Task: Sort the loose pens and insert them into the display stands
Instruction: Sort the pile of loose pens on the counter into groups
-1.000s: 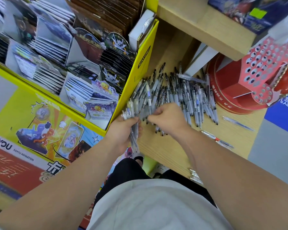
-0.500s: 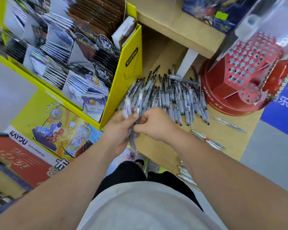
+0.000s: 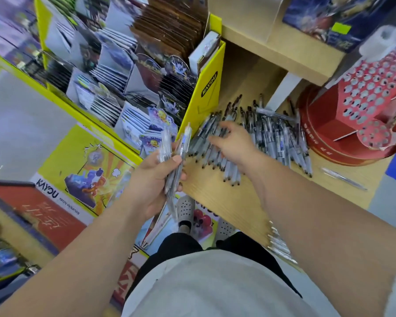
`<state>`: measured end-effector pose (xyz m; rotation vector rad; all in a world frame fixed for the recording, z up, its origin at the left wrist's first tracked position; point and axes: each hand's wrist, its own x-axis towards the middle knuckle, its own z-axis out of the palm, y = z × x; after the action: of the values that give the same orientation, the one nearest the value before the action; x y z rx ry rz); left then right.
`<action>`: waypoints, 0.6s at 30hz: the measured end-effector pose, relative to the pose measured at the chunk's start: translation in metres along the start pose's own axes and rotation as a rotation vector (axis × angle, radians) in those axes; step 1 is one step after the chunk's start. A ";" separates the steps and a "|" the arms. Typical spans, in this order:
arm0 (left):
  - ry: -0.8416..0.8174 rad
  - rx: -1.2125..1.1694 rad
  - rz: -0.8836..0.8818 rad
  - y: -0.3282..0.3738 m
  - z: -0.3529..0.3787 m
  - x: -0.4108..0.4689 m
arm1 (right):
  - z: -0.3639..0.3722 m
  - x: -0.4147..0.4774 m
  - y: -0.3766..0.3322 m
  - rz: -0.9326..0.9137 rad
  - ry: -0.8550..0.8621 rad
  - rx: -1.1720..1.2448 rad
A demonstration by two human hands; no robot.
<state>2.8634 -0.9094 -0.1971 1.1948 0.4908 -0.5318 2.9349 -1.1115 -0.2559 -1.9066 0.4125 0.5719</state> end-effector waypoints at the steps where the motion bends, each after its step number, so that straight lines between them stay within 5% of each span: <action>1: 0.012 -0.001 0.018 0.004 -0.006 0.000 | 0.006 0.009 -0.001 0.008 0.010 0.001; 18: 0.037 0.220 0.046 0.004 -0.030 0.014 | 0.043 0.044 -0.003 -0.054 0.153 -0.238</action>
<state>2.8741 -0.8811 -0.2113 1.4252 0.4433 -0.5342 2.9642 -1.0715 -0.2922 -2.1924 0.4032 0.4569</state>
